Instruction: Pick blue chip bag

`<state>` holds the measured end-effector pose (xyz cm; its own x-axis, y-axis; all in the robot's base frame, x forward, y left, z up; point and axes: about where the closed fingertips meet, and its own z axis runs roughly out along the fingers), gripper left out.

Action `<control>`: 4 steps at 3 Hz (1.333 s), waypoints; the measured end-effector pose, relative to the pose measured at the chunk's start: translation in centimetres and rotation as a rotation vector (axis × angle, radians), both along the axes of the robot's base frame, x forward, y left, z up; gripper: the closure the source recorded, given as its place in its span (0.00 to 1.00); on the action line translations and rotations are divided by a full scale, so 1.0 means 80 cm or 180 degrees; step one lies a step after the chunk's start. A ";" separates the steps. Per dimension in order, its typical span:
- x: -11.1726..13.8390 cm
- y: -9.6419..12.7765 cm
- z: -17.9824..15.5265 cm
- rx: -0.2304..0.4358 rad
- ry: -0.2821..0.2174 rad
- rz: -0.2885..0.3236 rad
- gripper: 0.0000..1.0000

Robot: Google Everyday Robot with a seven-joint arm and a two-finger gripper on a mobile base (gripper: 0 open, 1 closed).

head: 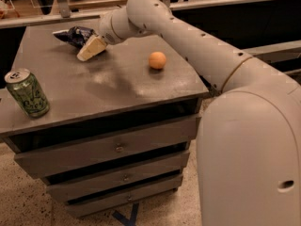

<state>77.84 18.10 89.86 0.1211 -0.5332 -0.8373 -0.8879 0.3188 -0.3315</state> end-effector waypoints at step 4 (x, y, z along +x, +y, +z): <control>0.033 0.039 -0.028 0.0019 0.0096 0.0055 0.41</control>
Offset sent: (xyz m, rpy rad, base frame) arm 0.0358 0.0189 -0.0192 0.0172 0.0208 -0.0172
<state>80.51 21.21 87.61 0.1049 -0.5263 -0.8438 -0.9028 0.3054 -0.3027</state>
